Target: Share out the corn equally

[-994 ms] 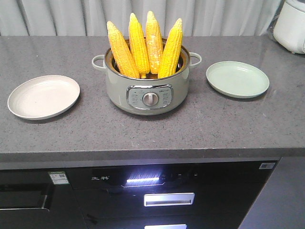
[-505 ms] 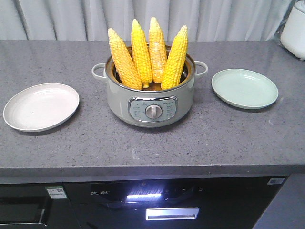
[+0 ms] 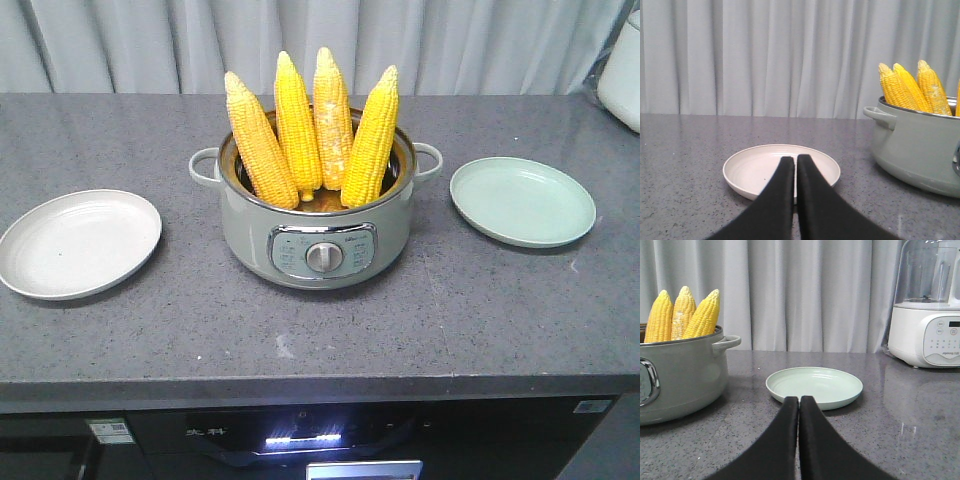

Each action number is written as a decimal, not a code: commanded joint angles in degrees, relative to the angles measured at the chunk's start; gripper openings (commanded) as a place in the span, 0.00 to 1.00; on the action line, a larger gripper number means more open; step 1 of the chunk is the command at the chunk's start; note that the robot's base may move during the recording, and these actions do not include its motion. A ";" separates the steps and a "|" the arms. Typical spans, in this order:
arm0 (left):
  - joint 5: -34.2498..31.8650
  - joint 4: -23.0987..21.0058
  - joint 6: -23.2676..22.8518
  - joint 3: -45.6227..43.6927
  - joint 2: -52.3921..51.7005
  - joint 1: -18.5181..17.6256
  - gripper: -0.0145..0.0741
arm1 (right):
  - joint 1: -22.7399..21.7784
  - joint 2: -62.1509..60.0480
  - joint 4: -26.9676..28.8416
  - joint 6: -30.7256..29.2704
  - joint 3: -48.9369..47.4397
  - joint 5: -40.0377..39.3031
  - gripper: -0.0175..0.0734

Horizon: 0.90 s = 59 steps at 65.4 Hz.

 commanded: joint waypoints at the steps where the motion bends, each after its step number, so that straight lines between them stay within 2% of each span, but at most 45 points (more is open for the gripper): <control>1: -4.31 -0.49 -0.30 -0.91 -0.92 0.02 0.16 | -0.31 -0.39 -0.55 -0.27 0.50 -4.25 0.18; 59: -4.31 -0.49 -0.30 -0.91 -0.92 0.02 0.16 | -0.31 -0.39 -0.55 -0.27 0.50 -4.25 0.18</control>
